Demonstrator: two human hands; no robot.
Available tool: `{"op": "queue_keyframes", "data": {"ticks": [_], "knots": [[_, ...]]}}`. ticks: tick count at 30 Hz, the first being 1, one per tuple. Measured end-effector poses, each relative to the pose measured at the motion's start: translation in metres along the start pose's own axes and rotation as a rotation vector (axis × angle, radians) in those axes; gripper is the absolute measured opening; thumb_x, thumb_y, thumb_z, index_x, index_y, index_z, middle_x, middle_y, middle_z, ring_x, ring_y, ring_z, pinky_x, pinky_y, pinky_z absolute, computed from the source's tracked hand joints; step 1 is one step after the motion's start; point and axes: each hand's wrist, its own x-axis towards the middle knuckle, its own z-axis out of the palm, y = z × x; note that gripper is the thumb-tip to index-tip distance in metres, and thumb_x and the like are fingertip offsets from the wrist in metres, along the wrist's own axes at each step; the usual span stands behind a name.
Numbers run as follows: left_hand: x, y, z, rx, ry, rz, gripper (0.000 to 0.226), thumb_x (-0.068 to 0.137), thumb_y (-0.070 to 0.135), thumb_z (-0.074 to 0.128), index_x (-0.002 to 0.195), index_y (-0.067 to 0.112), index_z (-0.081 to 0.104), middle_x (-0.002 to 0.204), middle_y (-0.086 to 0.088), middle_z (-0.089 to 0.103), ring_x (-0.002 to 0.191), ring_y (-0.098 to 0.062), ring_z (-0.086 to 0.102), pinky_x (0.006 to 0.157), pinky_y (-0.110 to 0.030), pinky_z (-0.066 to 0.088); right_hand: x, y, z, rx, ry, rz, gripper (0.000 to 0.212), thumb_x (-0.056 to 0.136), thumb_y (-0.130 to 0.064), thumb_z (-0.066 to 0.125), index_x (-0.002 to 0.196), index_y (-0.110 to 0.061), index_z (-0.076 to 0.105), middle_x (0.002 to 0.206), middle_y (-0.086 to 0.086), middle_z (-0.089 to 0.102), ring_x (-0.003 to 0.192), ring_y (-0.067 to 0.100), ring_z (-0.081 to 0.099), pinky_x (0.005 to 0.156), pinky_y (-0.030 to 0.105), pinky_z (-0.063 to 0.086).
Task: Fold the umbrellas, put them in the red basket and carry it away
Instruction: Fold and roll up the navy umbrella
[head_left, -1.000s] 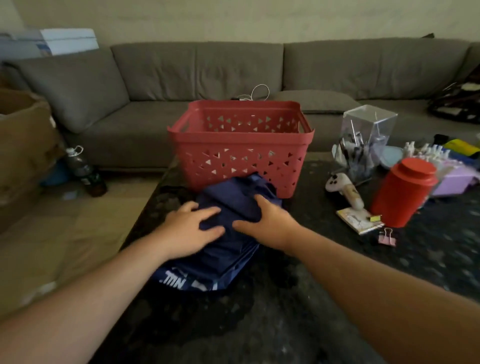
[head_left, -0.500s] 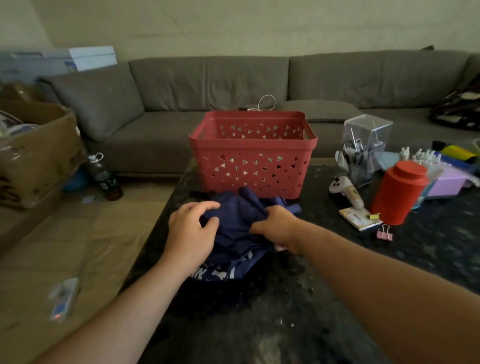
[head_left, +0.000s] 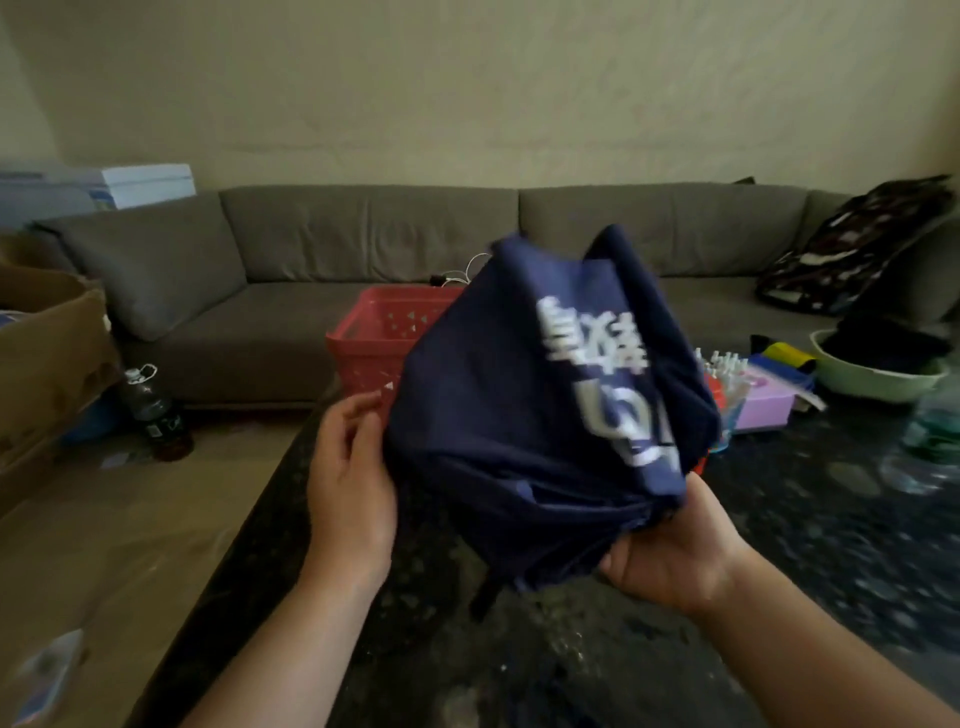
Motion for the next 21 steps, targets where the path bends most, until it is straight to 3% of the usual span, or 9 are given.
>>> {"op": "queue_keyframes", "data": {"ticks": [2,4,9,10,12,14,17,19,21], "knots": [[-0.010,-0.006,0.000,-0.014,-0.084,-0.088,0.029,0.111,0.018,0.047,0.106,0.038,0.068,0.098,0.020,0.077,0.102,-0.010,0.073,0.078,-0.021,0.056,0.000,0.004,-0.005,0.033,-0.172,-0.067,0.067,0.108,-0.045,0.046,0.156,0.000,0.040,0.161,0.026,0.039,0.150,0.041,0.038,0.125,0.057,0.021],[-0.014,-0.010,-0.001,-0.031,-0.132,-0.120,0.027,0.111,0.016,0.048,0.114,0.033,0.069,0.105,0.014,0.078,0.104,-0.013,0.074,0.082,-0.027,0.058,-0.004,0.005,-0.023,0.072,-0.117,-0.027,0.070,0.112,-0.048,0.014,0.161,0.000,0.026,0.167,0.026,0.025,0.156,0.040,0.023,0.126,0.054,0.009],[-0.005,-0.013,-0.004,-0.091,-0.116,-0.164,0.021,0.110,0.033,0.052,0.114,0.040,0.071,0.119,0.004,0.076,0.115,-0.026,0.070,0.096,-0.046,0.054,-0.008,0.004,-0.032,0.085,-0.065,0.020,0.067,0.087,-0.045,0.080,0.139,-0.007,0.064,0.146,0.022,0.059,0.134,0.043,0.057,0.115,0.062,0.042],[-0.004,-0.015,-0.005,-0.075,-0.123,-0.168,0.020,0.110,0.033,0.051,0.118,0.037,0.070,0.116,0.005,0.077,0.113,-0.024,0.071,0.091,-0.042,0.057,-0.008,0.003,-0.035,0.057,-0.031,0.020,0.066,0.090,-0.046,0.078,0.141,-0.006,0.062,0.147,0.021,0.058,0.137,0.041,0.055,0.118,0.061,0.038],[-0.001,-0.019,-0.006,-0.036,-0.131,-0.175,0.022,0.111,0.032,0.051,0.126,0.033,0.066,0.115,0.006,0.076,0.110,-0.021,0.072,0.084,-0.034,0.057,-0.004,0.004,-0.045,0.048,0.027,0.037,0.064,0.107,-0.051,0.048,0.152,-0.006,0.049,0.157,0.021,0.045,0.148,0.040,0.041,0.124,0.059,0.027],[0.007,-0.026,-0.013,0.030,-0.128,-0.138,0.023,0.110,0.034,0.052,0.125,0.042,0.066,0.124,0.005,0.073,0.117,-0.024,0.070,0.093,-0.041,0.057,-0.006,0.001,-0.032,-0.001,0.040,0.031,0.063,0.104,-0.051,0.045,0.146,-0.006,0.057,0.151,0.019,0.055,0.141,0.040,0.051,0.115,0.061,0.040],[0.020,-0.026,-0.026,0.106,-0.064,-0.046,0.023,0.107,0.038,0.051,0.120,0.049,0.067,0.123,0.004,0.071,0.117,-0.015,0.067,0.101,-0.046,0.053,-0.006,-0.015,-0.026,-0.360,0.252,-0.209,0.037,0.081,-0.037,0.073,0.106,-0.013,0.083,0.108,0.014,0.079,0.098,0.035,0.077,0.078,0.044,0.065],[0.023,-0.016,-0.032,0.124,-0.007,0.021,0.026,0.112,0.033,0.044,0.120,0.048,0.064,0.115,0.007,0.068,0.108,-0.005,0.066,0.094,-0.033,0.048,-0.004,-0.022,-0.040,-0.754,0.354,-0.392,0.030,0.075,-0.019,0.086,0.103,-0.013,0.078,0.099,0.008,0.080,0.100,0.037,0.075,0.082,0.044,0.063],[0.019,-0.005,-0.033,0.185,-0.024,0.122,0.027,0.112,0.036,0.042,0.127,0.048,0.060,0.118,0.011,0.066,0.115,-0.008,0.064,0.096,-0.029,0.047,-0.004,-0.024,-0.051,-1.123,0.432,-0.484,0.035,0.085,-0.003,0.080,0.113,-0.023,0.071,0.105,-0.007,0.079,0.107,0.020,0.074,0.088,0.040,0.059]]}}
